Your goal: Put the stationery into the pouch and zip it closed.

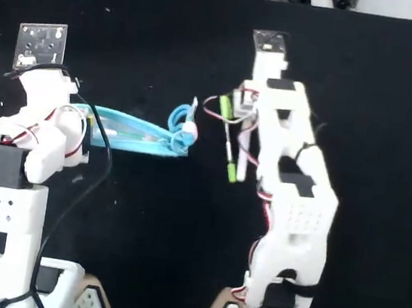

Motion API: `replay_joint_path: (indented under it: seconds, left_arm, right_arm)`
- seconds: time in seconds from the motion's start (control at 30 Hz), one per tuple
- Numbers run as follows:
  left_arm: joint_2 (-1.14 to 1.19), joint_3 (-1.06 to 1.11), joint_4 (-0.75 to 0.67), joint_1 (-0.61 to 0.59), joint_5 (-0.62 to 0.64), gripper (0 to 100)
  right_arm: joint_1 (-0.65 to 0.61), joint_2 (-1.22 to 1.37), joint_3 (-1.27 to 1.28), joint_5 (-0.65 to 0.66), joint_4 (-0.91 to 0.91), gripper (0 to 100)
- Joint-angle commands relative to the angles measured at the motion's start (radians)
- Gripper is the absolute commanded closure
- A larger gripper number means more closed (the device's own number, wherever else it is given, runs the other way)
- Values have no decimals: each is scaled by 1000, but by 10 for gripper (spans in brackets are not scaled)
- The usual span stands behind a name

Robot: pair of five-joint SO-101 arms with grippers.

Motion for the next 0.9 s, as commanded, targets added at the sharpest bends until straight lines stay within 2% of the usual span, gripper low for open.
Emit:
replay_joint_path:
  seconds: [0.0, 0.3, 0.47, 0.7, 0.87]
  left_arm:
    - [11, 62, -3, -1, 3, 970]
    - [11, 62, -3, -1, 3, 970]
    - [11, 62, -3, -1, 3, 970]
    - [11, 62, -5, -1, 3, 970]
    - [11, 62, -5, -1, 5, 970]
  right_arm:
    - [52, -8, -53, 84, 44, 993]
    - [98, -7, -191, 288, 362, 987]
    - [94, -1, -211, 431, 460, 977]
    - [92, -1, -214, 520, 575, 770]
    - [80, 16, -214, 540, 571, 773]
